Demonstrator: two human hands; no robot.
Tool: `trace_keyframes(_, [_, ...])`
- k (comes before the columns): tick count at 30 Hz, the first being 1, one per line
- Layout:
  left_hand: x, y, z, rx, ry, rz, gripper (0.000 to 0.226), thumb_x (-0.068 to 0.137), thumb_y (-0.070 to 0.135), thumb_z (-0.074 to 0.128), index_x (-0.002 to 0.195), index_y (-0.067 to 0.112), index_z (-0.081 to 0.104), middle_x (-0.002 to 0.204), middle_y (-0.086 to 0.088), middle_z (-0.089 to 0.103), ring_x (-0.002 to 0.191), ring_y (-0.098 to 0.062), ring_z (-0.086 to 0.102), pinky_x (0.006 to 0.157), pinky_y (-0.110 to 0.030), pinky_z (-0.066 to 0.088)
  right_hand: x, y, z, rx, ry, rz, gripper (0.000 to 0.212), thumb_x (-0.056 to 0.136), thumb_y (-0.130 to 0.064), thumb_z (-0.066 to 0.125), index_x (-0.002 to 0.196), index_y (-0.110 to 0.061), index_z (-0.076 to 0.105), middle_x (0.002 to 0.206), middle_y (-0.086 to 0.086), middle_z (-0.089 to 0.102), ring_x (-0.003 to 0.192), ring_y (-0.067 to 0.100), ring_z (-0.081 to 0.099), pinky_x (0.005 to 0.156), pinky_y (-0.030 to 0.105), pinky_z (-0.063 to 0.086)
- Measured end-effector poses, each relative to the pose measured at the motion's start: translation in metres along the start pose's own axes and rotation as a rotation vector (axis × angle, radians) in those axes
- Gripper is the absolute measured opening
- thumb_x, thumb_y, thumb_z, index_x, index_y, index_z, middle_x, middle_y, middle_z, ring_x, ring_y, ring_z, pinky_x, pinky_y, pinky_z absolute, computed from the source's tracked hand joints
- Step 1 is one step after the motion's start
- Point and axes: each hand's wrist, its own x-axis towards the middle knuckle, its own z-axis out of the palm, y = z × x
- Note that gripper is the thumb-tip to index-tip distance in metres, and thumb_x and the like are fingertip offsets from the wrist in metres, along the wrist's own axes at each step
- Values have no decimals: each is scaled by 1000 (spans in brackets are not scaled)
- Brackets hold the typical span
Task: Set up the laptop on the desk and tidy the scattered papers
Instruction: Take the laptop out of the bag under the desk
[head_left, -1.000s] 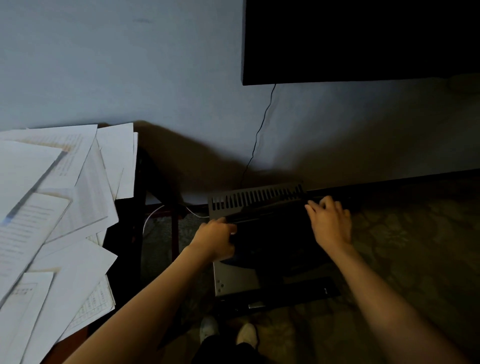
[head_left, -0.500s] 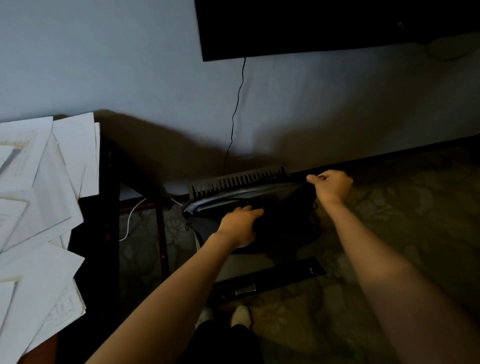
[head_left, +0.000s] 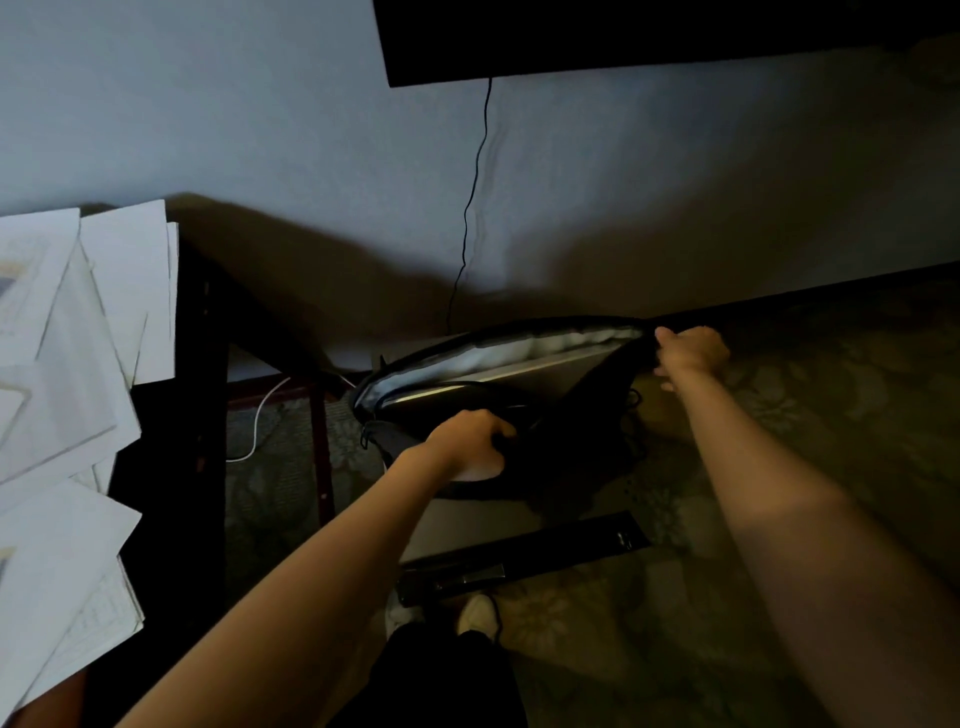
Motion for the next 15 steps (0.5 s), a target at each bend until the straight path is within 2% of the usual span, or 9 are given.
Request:
trace_keyframes(3, [1,-2,5,-35,-27,-23,49,83,-6,48,127,14,55,124,-11,55,117,-28,50,92,-31,42,4,17,4,63,-128,122,39,97,-26,48,125,1,50,118,19,62,87,31,65,57,37,50])
trace_keyframes(5, [3,-5,8,-73,-65,-45,49,75,-11,51,117,11,60,110,-7,54,108,-26,50,84,-31,43,8,27,8,6,-140,150,35,98,-24,46,125,-1,51,118,20,62,65,25,58,49,32,43])
trace_keyframes(7, [3,-7,12,-101,-119,-64,44,68,-12,55,103,14,62,102,-4,49,98,-21,44,78,-32,39,15,34,10,-94,-107,113,33,98,-25,47,120,-2,55,117,20,62,57,24,53,46,29,39])
trace_keyframes(8, [4,-8,14,-108,-138,-69,39,66,-12,57,94,15,59,98,-7,48,94,-20,42,76,-31,37,15,32,10,-153,-88,78,31,97,-25,50,115,-1,56,117,21,62,63,27,57,49,29,43])
trace_keyframes(10, [5,-9,17,-132,-152,-73,34,65,-12,58,85,15,52,94,-9,47,90,-20,42,76,-33,36,12,24,5,-326,-36,-16,25,93,-18,55,110,0,57,122,23,58,95,34,62,69,37,50])
trace_keyframes(11, [4,-10,17,-144,-150,-77,33,66,-11,58,86,14,51,95,-9,48,92,-21,43,77,-34,37,8,17,3,-406,6,-81,26,92,-12,57,115,0,55,127,23,54,110,36,57,82,41,49])
trace_keyframes(12, [3,-11,17,-160,-147,-78,34,67,-11,58,88,14,50,97,-9,48,94,-22,44,80,-35,38,-2,8,1,-438,56,-169,30,89,-6,58,119,-1,53,131,22,49,117,37,52,89,41,46])
trace_keyframes(13, [2,-13,16,-182,-149,-83,35,69,-10,58,92,14,50,100,-8,49,97,-24,46,83,-37,40,-13,0,0,-426,100,-280,30,87,-1,58,117,-3,53,130,20,48,116,36,51,91,39,44])
trace_keyframes(15, [0,-17,13,-252,-161,-110,47,72,-8,58,110,17,48,108,-7,48,107,-29,49,91,-43,43,-41,-12,3,-338,131,-550,20,82,3,54,101,-5,59,118,16,53,102,35,55,82,36,44])
